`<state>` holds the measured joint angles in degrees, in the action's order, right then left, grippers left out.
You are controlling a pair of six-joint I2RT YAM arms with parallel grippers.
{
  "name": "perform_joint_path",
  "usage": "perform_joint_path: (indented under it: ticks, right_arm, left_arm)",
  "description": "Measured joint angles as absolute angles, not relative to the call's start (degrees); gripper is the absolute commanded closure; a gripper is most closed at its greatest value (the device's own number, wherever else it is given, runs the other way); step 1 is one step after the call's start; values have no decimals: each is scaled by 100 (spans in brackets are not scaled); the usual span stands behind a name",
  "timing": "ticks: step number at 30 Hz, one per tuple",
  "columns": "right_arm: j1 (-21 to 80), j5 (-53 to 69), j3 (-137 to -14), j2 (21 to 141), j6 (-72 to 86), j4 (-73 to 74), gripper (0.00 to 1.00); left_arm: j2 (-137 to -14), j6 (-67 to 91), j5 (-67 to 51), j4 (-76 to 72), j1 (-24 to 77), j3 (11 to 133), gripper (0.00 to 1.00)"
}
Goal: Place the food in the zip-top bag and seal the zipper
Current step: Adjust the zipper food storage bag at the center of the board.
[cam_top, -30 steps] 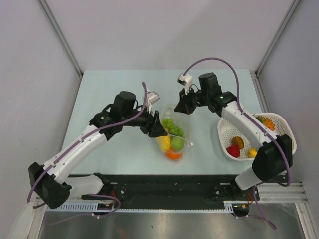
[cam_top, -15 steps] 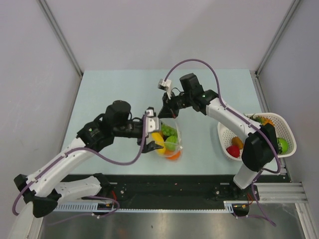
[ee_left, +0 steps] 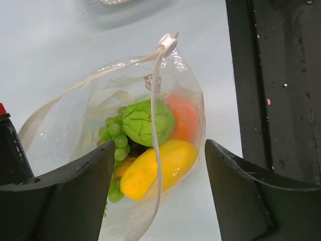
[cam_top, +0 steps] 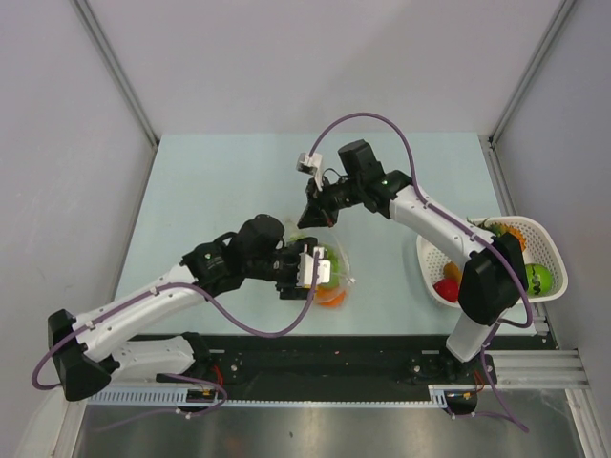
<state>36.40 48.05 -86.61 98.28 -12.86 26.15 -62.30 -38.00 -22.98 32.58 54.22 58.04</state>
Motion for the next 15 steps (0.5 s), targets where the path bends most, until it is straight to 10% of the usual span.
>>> perform_joint_path:
  ticks: [5,8,9,15]
  right_arm:
    - [3601,4764,-8661,9826,-1380,2637,92]
    - [3548,4700,-8661,9821,-1369,2703,51]
    - [3518,4683,-8670,9813,-1382,2755,32]
    - [2613,4628,-9268,9633,-1632,3712,12]
  left_arm:
    - [-6228,-3841,-2058,3229,5428,5778,71]
    - [-6173,-3953,-1959,3256,5433,5688,90]
    - [-6156,-3981,-1944,3275,5435,5662,94]
    - [-6152,-4056,-1964,3358,5443,5655,100]
